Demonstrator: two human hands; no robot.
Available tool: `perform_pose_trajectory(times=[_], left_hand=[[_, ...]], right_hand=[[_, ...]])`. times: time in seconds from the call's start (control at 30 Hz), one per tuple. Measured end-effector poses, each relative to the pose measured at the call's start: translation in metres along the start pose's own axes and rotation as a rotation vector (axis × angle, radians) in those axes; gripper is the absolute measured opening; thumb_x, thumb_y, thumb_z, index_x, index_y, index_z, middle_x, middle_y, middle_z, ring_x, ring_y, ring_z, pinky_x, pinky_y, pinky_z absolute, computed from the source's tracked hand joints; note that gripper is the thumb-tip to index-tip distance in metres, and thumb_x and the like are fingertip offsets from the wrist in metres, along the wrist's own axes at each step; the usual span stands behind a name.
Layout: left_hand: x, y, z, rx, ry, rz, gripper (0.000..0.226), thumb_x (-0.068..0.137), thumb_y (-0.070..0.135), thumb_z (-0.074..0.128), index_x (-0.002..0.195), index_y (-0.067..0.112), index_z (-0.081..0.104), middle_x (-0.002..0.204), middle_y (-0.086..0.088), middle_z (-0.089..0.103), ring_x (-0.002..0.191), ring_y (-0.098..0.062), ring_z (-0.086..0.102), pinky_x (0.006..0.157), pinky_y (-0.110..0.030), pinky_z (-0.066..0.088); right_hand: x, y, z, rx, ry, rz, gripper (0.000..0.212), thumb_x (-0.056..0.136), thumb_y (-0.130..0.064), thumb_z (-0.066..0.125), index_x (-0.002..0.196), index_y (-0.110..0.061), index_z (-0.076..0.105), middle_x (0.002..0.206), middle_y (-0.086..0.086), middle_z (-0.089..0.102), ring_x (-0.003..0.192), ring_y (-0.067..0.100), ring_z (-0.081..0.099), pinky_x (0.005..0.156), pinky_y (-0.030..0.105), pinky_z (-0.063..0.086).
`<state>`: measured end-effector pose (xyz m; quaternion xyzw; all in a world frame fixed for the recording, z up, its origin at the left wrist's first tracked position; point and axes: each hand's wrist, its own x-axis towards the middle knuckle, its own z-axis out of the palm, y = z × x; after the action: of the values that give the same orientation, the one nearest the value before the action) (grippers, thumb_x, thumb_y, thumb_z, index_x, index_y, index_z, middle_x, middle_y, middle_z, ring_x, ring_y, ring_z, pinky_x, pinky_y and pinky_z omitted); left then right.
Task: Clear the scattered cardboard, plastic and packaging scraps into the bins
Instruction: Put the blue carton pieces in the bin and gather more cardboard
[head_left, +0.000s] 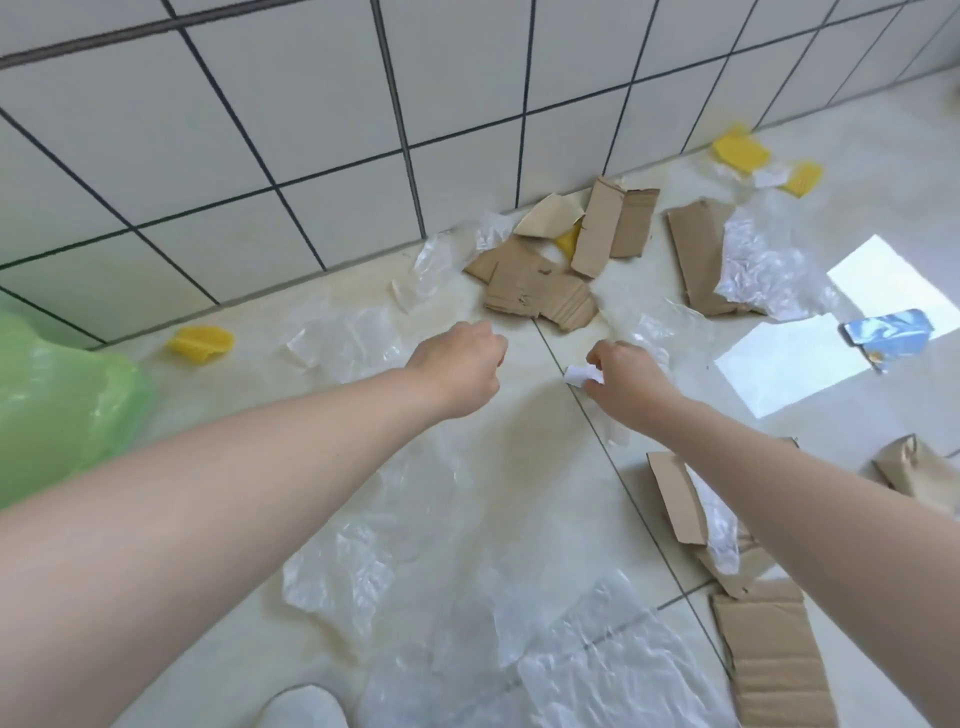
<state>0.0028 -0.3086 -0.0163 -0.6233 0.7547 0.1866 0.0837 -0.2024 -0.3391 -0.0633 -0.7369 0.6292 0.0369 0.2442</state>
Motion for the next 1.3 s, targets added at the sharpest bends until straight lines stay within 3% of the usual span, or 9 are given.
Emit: perform_pose_trajectory(times=[0.27,0.47,0.6,0.73,0.87,0.97,1.13,1.2,1.3], left_hand=[[0.082,0.017,0.015,0.224,0.003,0.126,0.046,0.087,0.005,0.048,0.132,0.012,0.039,0.142,-0.009,0.036,0.13,-0.029,0.034,0.099,-0.04,0.041],[0.116,0.009,0.02,0.269,0.03,0.161,0.075,0.087,0.002,0.051,0.15,0.019,0.013,0.161,-0.005,0.002,0.147,-0.032,0.006,0.115,-0.044,0.024],[0.133,0.0,0.016,0.21,-0.038,0.1,0.091,0.083,0.004,0.055,0.152,0.027,-0.001,0.161,-0.003,-0.007,0.146,-0.039,-0.001,0.118,-0.052,0.013],[0.143,-0.012,0.013,0.128,-0.118,0.05,0.098,0.083,0.023,0.063,0.152,0.029,-0.007,0.162,-0.003,-0.004,0.146,-0.039,-0.001,0.117,-0.056,0.01],[0.143,-0.022,0.013,0.057,-0.092,0.089,0.096,0.081,0.031,0.066,0.153,0.025,0.003,0.158,0.001,0.012,0.145,-0.035,0.01,0.113,-0.051,0.025],[0.14,-0.027,0.017,0.049,-0.045,0.117,0.091,0.08,0.031,0.065,0.152,0.021,0.01,0.155,0.003,0.019,0.139,-0.032,0.019,0.106,-0.042,0.038],[0.133,-0.026,0.024,0.087,0.043,0.154,0.083,0.077,0.031,0.066,0.147,0.026,0.022,0.144,0.003,0.031,0.122,-0.031,0.032,0.081,-0.032,0.042],[0.129,-0.025,0.027,0.099,0.055,0.158,0.082,0.075,0.032,0.066,0.145,0.029,0.024,0.14,0.003,0.032,0.119,-0.03,0.032,0.077,-0.031,0.042],[0.123,-0.025,0.029,0.08,0.066,0.172,0.082,0.072,0.033,0.067,0.143,0.032,0.027,0.136,0.004,0.033,0.116,-0.029,0.031,0.074,-0.029,0.038]], right_hand=[[0.029,0.003,0.012,-0.105,-0.055,-0.043,0.035,0.087,-0.019,0.063,0.118,-0.009,0.05,0.115,0.012,0.052,0.109,0.031,0.048,0.088,0.038,0.045],[0.052,0.008,0.005,-0.006,-0.16,-0.021,0.01,0.082,-0.014,0.062,0.081,-0.022,0.055,0.092,0.005,0.061,0.091,0.026,0.06,0.077,0.036,0.053],[0.067,0.004,-0.008,0.105,-0.092,0.008,0.009,0.085,-0.018,0.058,0.08,-0.015,0.052,0.085,0.005,0.055,0.079,0.024,0.052,0.061,0.029,0.04],[0.087,-0.003,-0.026,0.154,0.028,0.048,0.012,0.087,-0.022,0.06,0.084,-0.011,0.057,0.093,0.01,0.054,0.085,0.026,0.051,0.066,0.031,0.037],[0.11,-0.005,-0.028,0.105,0.045,0.088,0.02,0.091,-0.029,0.056,0.1,-0.012,0.063,0.111,0.013,0.051,0.108,0.033,0.047,0.088,0.033,0.038],[0.12,-0.007,-0.023,0.03,-0.006,0.12,0.026,0.091,-0.042,0.055,0.096,-0.017,0.061,0.113,0.014,0.056,0.111,0.032,0.045,0.088,0.034,0.034],[0.122,-0.015,-0.028,0.097,-0.06,0.134,0.027,0.084,-0.035,0.068,0.094,-0.011,0.063,0.095,0.008,0.062,0.101,0.028,0.057,0.082,0.034,0.047],[0.118,-0.018,-0.033,0.148,-0.134,0.169,0.033,0.081,-0.03,0.072,0.104,-0.007,0.064,0.086,0.006,0.059,0.087,0.026,0.059,0.072,0.031,0.049],[0.114,-0.019,-0.032,0.277,-0.172,0.227,0.038,0.078,-0.021,0.075,0.109,-0.008,0.058,0.075,0.003,0.054,0.076,0.024,0.057,0.073,0.035,0.054]])
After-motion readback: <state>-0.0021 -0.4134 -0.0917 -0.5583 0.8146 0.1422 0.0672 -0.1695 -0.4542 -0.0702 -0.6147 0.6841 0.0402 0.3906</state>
